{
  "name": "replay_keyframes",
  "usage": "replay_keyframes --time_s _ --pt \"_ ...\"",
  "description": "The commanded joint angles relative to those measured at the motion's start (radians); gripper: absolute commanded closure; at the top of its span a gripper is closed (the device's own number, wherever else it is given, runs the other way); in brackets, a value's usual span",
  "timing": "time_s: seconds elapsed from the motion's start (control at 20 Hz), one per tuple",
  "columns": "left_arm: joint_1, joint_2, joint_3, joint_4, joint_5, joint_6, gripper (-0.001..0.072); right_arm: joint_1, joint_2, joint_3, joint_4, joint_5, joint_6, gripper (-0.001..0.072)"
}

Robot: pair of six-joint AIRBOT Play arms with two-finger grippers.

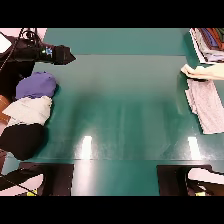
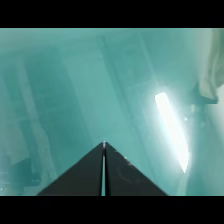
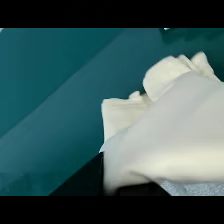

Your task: Fold the shirts.

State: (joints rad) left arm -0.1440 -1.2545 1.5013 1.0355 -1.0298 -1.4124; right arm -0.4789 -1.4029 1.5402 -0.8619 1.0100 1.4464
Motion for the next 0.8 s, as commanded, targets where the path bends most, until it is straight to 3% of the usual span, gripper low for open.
replay_keyframes --time_s 0.0,0.1,0.4,0.65,0.7,0.75 --pt "-0.002 0.0 0.0 0.004 0.003 -0.001 0.0682 -0.007 0.01 0.113 -0.005 0.125 0.0 0.0696" --pt "-0.002 0.0 0.0 0.006 0.0 0.0 0.0682 -0.009 0.036 0.122 -0.018 0.174 0.001 0.0696" --pt "-0.002 0.0 0.0 0.013 -0.015 0.008 0.0682 -0.009 0.145 0.119 -0.323 0.344 0.07 0.0695" --pt "-0.002 0.0 0.0 0.022 -0.037 0.029 0.0682 -0.009 0.259 -0.079 -0.514 0.4 0.109 0.0693" --pt "-0.002 0.0 0.0 0.023 -0.042 0.034 0.0682 -0.009 0.283 -0.127 -0.54 0.408 0.109 0.0683" --pt "-0.002 0.0 0.0 0.023 -0.044 0.034 0.0682 -0.009 0.302 -0.165 -0.566 0.413 0.109 0.0582"
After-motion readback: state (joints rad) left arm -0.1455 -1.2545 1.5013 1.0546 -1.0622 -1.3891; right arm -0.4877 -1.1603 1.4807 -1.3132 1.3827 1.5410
